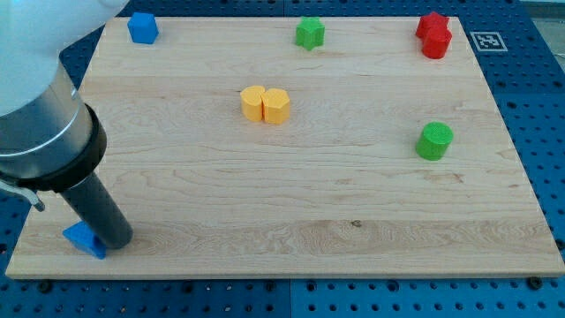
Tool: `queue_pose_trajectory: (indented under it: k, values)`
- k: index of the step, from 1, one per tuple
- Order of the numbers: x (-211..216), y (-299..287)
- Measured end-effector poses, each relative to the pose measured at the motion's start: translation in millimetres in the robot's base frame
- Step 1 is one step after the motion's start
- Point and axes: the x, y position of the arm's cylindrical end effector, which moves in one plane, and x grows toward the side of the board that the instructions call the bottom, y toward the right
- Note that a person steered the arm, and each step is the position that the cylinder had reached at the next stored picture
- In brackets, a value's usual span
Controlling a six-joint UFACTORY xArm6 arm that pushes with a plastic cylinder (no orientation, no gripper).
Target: Push the red star in between the green blocks
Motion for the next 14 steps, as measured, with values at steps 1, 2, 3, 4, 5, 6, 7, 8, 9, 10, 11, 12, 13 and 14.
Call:
queue_pose_trajectory:
  k: [1,2,3,4,5,6,7,8,9,10,11,12,13,14]
  values:
    - [0,58]
    - [0,130]
    - [0,143]
    - [0,143]
    - [0,165]
    - [0,209]
    - [-29,235]
    - [-82,236]
    - [-139,238]
    - [-197,245]
    - [-225,251]
    - [-225,251]
    - [-229,261]
    - [-251,297]
